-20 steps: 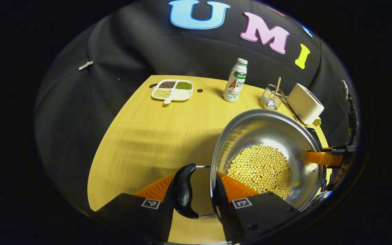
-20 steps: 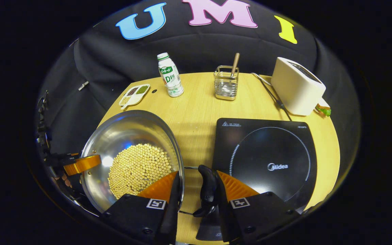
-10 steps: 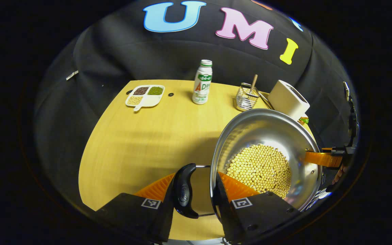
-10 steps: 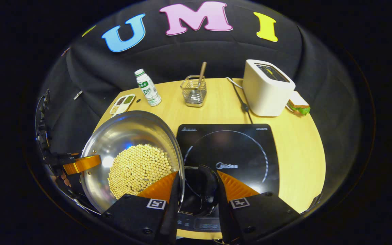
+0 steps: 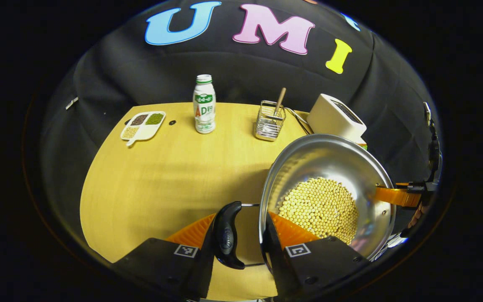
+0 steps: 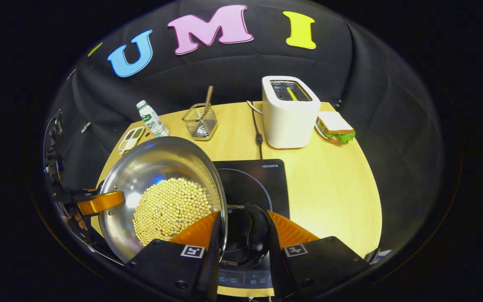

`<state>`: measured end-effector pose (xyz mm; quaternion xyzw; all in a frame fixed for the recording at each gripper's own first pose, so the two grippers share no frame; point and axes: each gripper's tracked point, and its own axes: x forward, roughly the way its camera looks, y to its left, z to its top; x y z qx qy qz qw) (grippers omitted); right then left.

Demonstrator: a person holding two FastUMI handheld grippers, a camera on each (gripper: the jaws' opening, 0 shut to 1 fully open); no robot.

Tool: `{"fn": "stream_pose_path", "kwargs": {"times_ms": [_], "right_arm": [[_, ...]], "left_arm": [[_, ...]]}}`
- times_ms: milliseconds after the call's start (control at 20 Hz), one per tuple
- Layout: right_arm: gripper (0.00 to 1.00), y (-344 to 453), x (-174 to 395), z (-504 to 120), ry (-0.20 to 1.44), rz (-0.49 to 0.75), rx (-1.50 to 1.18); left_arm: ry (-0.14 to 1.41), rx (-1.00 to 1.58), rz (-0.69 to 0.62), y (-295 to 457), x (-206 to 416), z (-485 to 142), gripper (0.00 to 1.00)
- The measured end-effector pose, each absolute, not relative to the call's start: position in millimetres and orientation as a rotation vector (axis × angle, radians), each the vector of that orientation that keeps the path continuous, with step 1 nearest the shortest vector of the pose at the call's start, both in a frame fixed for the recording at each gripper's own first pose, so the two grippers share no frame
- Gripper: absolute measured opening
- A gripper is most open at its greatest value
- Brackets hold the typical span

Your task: First push the handle of the pot to place it horizontally, then grasp the pot with both hands and set it on the induction cooktop.

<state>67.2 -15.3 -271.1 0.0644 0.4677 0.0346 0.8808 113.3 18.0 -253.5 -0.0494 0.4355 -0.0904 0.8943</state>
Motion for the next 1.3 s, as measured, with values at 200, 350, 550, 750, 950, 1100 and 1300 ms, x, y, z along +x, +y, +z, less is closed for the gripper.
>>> {"fn": "stream_pose_path", "kwargs": {"times_ms": [200, 350, 550, 750, 950, 1100, 1300], "right_arm": [[0.53, -44, 77, -284, 0.987, 0.059, 0.137], [0.53, -58, 84, -298, 0.991, 0.048, 0.146], [0.53, -70, 89, -312, 1.002, 0.033, 0.151], [0.53, -72, 93, -322, 1.0, 0.037, 0.153], [0.53, -72, 91, -324, 1.0, 0.036, 0.186], [0.5, -72, 93, -325, 0.995, 0.034, 0.192], [0.6, -73, 93, -324, 0.987, 0.027, 0.191]], "left_arm": [[0.919, -0.096, -0.206, -14, 127, -266, 0.61], [0.923, -0.084, -0.215, -29, 138, -276, 0.61], [0.932, -0.078, -0.218, -41, 147, -290, 0.61], [0.925, -0.082, -0.214, -43, 150, -296, 0.61], [0.918, -0.071, -0.216, -44, 150, -296, 0.61], [0.917, -0.081, -0.209, -43, 151, -297, 0.63], [0.951, -0.097, -0.198, -44, 143, -303, 0.67]]}}
